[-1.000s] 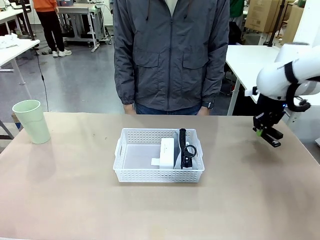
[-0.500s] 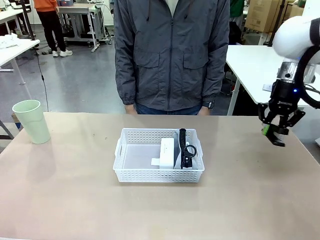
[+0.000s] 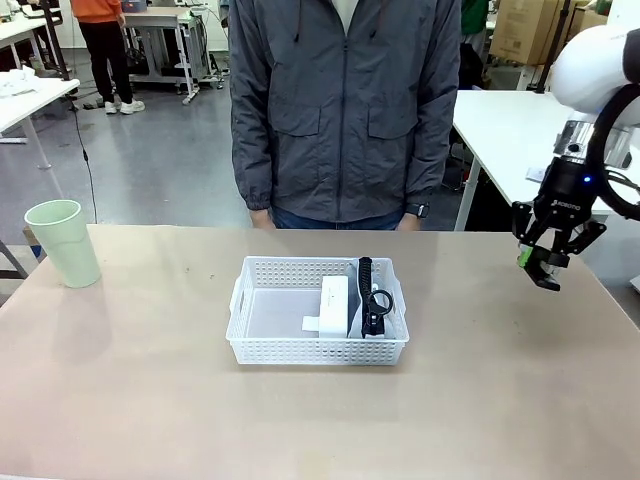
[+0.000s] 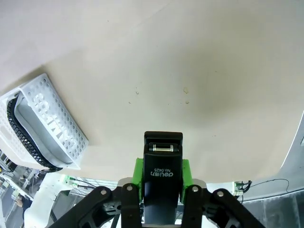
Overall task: Efficiently arrange items inside the basket to fit them all.
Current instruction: Pick up the Stapler and place it inside the Organizing basket.
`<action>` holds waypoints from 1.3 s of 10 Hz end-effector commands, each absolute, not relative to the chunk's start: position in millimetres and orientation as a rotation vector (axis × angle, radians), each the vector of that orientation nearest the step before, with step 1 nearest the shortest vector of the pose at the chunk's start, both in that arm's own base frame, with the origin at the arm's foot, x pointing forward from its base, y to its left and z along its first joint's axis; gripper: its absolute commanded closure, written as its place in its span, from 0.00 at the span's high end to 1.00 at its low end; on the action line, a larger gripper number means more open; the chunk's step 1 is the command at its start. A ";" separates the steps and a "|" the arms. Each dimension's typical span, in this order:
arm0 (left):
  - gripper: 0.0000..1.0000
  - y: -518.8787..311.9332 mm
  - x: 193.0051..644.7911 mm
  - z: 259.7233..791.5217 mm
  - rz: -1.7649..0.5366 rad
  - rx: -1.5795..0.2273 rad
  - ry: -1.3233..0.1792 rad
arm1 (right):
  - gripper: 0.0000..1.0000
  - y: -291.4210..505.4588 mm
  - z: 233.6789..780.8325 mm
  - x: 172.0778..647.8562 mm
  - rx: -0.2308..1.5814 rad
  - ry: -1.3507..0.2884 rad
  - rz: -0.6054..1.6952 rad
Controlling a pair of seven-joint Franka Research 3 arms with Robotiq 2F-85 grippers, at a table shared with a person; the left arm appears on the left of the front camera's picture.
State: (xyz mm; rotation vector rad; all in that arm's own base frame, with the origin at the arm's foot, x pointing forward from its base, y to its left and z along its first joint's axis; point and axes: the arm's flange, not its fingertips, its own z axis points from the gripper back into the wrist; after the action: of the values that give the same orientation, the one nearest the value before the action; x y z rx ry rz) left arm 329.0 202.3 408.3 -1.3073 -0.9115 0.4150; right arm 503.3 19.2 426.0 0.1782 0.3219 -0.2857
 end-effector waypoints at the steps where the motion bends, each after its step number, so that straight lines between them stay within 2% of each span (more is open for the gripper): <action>1: 1.00 201.8 327.9 408.4 0.403 -1.317 -0.929 | 0.37 18.3 426.1 503.3 0.181 0.322 -0.292; 2: 1.00 201.8 327.9 408.4 0.403 -1.317 -0.929 | 0.37 38.6 440.2 500.2 0.230 0.125 -0.190; 3: 1.00 201.8 327.9 408.4 0.403 -1.317 -0.929 | 0.37 59.8 457.7 501.0 0.228 0.051 -0.188; 5: 1.00 201.8 327.9 408.4 0.403 -1.317 -0.929 | 0.37 119.4 499.5 499.7 0.159 -0.053 -0.023; 7: 1.00 201.8 327.9 408.4 0.403 -1.317 -0.929 | 0.37 196.3 533.0 496.5 0.126 -0.067 0.008; 9: 1.00 201.8 327.9 408.4 0.403 -1.317 -0.929 | 0.37 267.7 544.0 491.6 0.148 -0.008 -0.013; 11: 1.00 201.8 327.9 408.4 0.403 -1.317 -0.929 | 0.37 342.3 535.1 487.2 0.187 -0.010 0.056; 13: 1.00 201.8 327.9 408.4 0.403 -1.317 -0.929 | 0.37 393.7 507.8 478.8 0.118 0.021 0.189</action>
State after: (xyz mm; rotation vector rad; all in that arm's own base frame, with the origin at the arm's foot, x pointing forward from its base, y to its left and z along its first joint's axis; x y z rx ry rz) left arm 329.0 202.2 408.0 -1.3078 -0.9106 0.4150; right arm 467.1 382.4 507.0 0.1725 0.0255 0.1583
